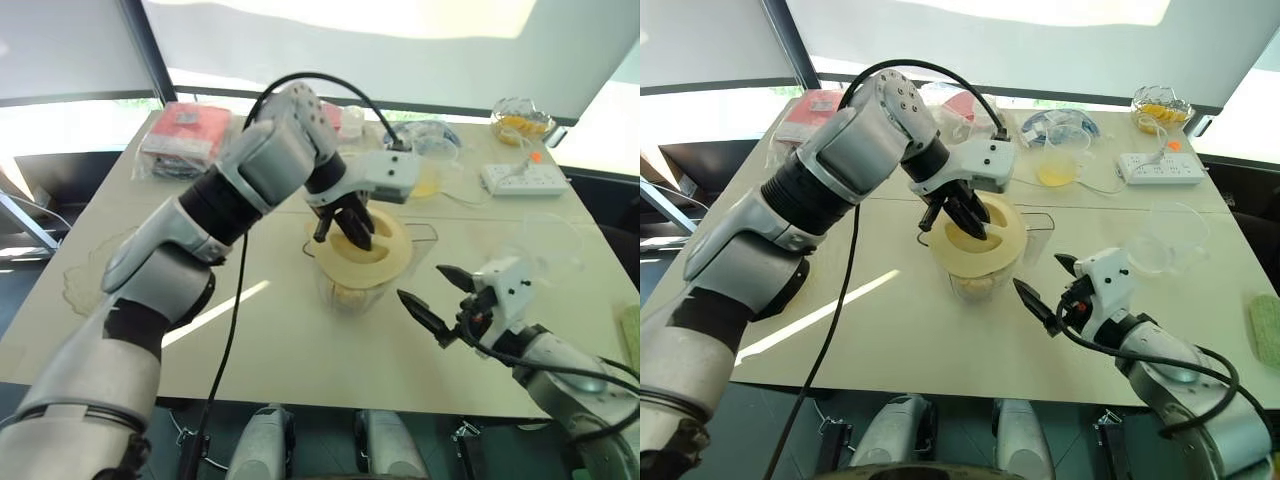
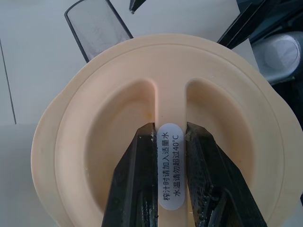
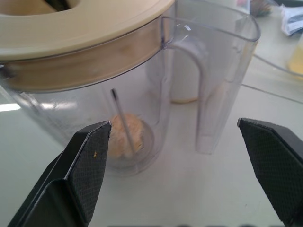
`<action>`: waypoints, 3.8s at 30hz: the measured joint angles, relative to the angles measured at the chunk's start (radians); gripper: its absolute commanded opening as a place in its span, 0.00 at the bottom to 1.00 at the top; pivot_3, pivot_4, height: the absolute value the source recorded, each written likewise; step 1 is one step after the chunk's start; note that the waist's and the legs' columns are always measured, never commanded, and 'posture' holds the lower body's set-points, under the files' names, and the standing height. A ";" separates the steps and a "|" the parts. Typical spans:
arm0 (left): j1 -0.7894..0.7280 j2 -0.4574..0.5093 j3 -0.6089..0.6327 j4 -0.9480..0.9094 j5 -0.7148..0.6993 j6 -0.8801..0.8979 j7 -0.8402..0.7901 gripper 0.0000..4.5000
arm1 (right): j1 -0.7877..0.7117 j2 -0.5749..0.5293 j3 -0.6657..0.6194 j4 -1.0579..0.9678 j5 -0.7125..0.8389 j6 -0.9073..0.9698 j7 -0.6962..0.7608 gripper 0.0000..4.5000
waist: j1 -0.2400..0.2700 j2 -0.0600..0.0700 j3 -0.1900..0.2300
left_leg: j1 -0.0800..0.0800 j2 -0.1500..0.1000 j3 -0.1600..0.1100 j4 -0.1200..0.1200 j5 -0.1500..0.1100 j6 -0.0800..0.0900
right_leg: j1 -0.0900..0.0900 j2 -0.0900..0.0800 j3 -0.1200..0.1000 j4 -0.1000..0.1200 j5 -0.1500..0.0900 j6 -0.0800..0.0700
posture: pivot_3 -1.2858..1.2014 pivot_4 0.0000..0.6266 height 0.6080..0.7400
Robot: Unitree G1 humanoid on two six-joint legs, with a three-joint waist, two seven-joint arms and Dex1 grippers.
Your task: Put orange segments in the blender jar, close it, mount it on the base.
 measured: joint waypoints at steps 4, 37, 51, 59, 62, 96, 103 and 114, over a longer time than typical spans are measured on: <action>0.032 0.019 0.023 -0.020 -0.007 -0.002 0.002 0.06 | -0.095 0.091 0.072 0.180 -0.125 -0.106 -0.007 1.00 | -0.008 -0.001 -0.001 | 0.001 0.000 0.000 0.000 0.000 0.000 | 0.000 0.000 0.001 0.001 0.000 0.000 | 0.52 0.24 1.00; 0.079 -0.081 0.099 -0.120 -0.068 0.467 0.304 0.06 | -0.197 0.199 0.097 0.414 -0.299 -0.222 0.001 0.20 | 0.010 0.004 -0.004 | 0.009 -0.003 -0.004 0.001 0.000 0.000 | 0.011 -0.004 0.002 0.005 -0.003 0.005 | 0.52 0.24 1.00; 0.142 -0.138 0.153 -0.228 -0.118 0.628 0.512 0.06 | -0.195 0.197 0.070 0.419 -0.321 -0.202 -0.003 0.20 | 0.008 0.011 -0.008 | 0.017 -0.006 -0.007 0.000 0.000 0.000 | 0.027 -0.005 0.004 -0.007 -0.005 0.007 | 0.52 0.24 1.00; 0.151 -0.068 0.116 -0.268 -0.160 0.540 0.513 0.84 | -0.200 0.202 0.085 0.416 -0.325 -0.214 0.011 0.20 | -0.005 0.010 -0.008 | 0.016 -0.005 -0.007 -0.001 0.000 0.000 | 0.023 -0.005 0.005 -0.006 -0.005 0.007 | 0.52 0.24 1.00; 0.131 -0.027 0.105 -0.285 -0.189 0.487 0.476 0.84 | -0.200 0.203 0.086 0.410 -0.328 -0.225 0.016 0.20 | -0.003 0.012 -0.007 | 0.015 -0.005 -0.006 -0.002 0.000 0.000 | 0.020 -0.004 0.005 -0.004 -0.005 0.007 | 0.52 0.24 1.00; 0.892 0.204 0.705 -0.576 -0.431 -0.025 0.712 0.84 | -0.792 -0.107 -0.302 0.323 -0.012 0.326 -0.018 0.20 | -0.021 0.012 0.001 | 0.000 -0.004 -0.004 -0.002 0.001 -0.003 | -0.003 -0.004 0.006 0.008 -0.003 0.006 | 0.52 0.24 1.00; 0.944 0.181 0.737 -0.622 -0.480 -0.017 0.789 0.84 | -1.095 -0.088 -0.185 0.653 -0.055 0.333 -0.024 0.20 | -0.030 0.012 0.001 | 0.000 -0.004 -0.001 -0.003 0.001 -0.003 | -0.003 -0.004 0.007 0.007 -0.001 0.008 | 0.52 0.24 1.00; 1.002 0.194 0.781 -0.691 -0.483 -0.002 0.904 0.84 | -1.300 0.076 -0.064 1.110 -0.144 0.174 0.041 0.20 | -0.023 0.012 0.002 | -0.002 -0.004 -0.002 -0.013 0.004 -0.007 | -0.007 -0.004 0.007 0.006 0.000 0.009 | 0.52 0.24 1.00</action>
